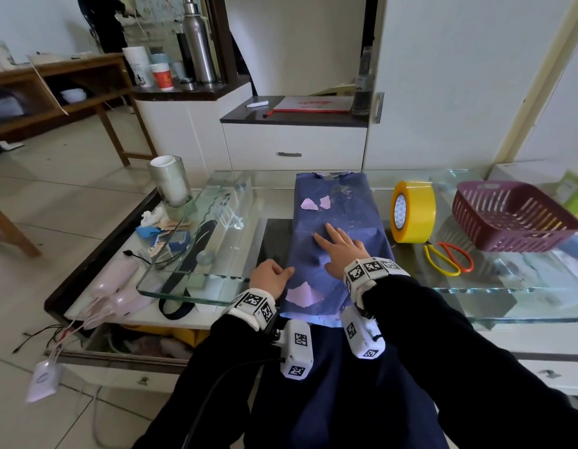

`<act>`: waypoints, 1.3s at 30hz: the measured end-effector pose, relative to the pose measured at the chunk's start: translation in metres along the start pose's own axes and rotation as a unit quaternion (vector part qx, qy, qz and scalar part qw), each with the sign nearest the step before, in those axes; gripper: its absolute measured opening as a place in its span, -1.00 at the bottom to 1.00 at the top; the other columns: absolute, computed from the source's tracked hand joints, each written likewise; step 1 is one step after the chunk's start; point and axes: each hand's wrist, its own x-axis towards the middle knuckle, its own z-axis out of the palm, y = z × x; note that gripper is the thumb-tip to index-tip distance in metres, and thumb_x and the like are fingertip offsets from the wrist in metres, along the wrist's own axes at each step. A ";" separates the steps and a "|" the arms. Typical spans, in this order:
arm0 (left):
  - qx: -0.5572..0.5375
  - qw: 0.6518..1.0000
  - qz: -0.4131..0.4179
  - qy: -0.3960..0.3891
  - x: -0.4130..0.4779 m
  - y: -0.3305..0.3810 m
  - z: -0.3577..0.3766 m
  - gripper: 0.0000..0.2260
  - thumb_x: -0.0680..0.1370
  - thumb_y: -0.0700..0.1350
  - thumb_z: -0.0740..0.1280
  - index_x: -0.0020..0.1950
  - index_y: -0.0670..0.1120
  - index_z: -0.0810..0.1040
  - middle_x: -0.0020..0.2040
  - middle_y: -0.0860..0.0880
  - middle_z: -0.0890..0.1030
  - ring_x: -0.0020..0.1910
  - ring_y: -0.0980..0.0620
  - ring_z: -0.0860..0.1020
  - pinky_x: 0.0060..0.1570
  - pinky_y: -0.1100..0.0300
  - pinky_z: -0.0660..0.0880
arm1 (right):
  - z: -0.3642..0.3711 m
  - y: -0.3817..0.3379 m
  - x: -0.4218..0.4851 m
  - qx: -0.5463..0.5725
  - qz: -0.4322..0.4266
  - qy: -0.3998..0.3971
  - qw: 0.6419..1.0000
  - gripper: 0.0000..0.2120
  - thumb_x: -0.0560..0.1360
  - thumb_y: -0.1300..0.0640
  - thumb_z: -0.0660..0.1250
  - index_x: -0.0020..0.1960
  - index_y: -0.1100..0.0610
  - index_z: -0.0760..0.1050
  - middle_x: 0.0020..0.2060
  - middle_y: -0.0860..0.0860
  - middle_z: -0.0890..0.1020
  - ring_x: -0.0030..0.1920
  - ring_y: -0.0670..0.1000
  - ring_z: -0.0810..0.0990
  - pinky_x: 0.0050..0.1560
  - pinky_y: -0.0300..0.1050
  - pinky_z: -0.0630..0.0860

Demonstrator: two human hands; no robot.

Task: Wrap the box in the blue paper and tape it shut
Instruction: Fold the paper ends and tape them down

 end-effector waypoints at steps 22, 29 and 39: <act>0.120 0.992 0.046 0.002 0.013 -0.027 -0.002 -0.47 0.54 -0.11 0.31 0.47 -0.12 0.21 0.47 -0.19 0.22 0.41 -0.19 0.29 0.38 0.09 0.22 | 0.024 0.011 -0.004 0.070 0.045 -0.060 0.995 -0.40 0.54 0.18 0.20 0.52 -0.01 0.08 0.54 -0.03 -0.05 0.54 0.09 -0.01 0.48 0.15 0.07; 0.190 0.979 0.068 0.002 0.010 -0.035 0.008 -0.65 0.56 -0.13 0.24 0.35 0.02 0.41 0.53 -0.02 0.11 0.48 -0.13 0.15 0.44 0.11 0.15 | 0.020 -0.011 0.001 0.101 -0.007 -0.056 0.993 -0.50 0.50 0.29 0.12 0.42 0.03 0.32 0.36 0.10 0.43 0.35 0.15 0.41 0.33 0.06 0.38; 0.122 0.986 0.112 0.022 0.015 -0.014 -0.003 -0.74 0.53 -0.26 0.22 0.16 -0.09 0.56 0.25 -0.10 0.52 0.27 -0.13 0.45 0.26 0.01 0.39 | -0.001 -0.007 0.002 0.169 0.062 0.070 0.981 -0.63 0.52 0.27 0.12 0.28 0.05 0.44 0.23 0.10 0.54 0.21 0.15 0.52 0.15 -0.04 0.44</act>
